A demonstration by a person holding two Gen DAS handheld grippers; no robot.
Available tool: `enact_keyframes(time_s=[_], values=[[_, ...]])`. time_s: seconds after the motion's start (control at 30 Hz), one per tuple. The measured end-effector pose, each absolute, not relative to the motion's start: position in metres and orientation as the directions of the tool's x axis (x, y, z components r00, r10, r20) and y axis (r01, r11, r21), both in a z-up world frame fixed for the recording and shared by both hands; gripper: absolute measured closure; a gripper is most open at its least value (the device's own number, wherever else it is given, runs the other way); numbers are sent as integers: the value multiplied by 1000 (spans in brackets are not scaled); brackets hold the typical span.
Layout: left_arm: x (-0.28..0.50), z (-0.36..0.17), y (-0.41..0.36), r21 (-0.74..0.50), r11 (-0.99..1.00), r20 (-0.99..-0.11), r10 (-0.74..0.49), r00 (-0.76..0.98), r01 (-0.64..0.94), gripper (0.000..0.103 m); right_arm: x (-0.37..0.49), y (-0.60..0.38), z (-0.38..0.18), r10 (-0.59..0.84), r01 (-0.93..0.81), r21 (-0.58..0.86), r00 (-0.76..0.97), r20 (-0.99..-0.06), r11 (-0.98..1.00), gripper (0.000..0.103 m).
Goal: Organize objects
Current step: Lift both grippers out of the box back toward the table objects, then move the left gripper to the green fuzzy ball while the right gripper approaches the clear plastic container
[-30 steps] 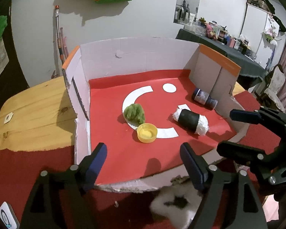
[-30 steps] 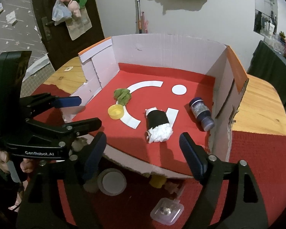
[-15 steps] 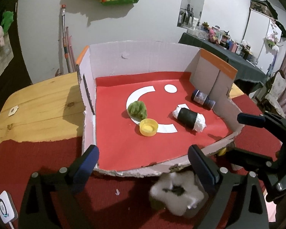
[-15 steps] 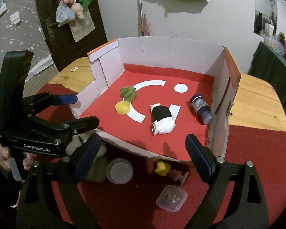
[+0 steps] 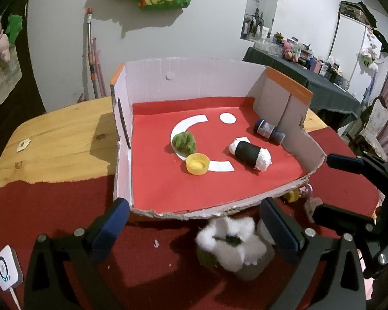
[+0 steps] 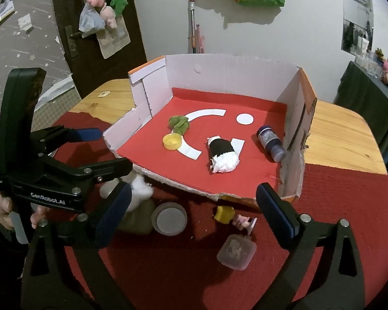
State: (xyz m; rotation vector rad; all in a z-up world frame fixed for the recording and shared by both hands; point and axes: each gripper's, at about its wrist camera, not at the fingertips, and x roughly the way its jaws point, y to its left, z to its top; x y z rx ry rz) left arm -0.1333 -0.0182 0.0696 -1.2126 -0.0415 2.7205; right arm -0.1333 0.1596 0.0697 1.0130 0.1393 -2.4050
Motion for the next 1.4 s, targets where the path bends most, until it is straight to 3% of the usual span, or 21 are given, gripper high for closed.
enact_keyframes(time_s=[1.4], values=[[-79,33,-18,-155,-985,-761,166,-628,-73,0,-82,166,36,-417,484,128,-556,-718,-866,4]])
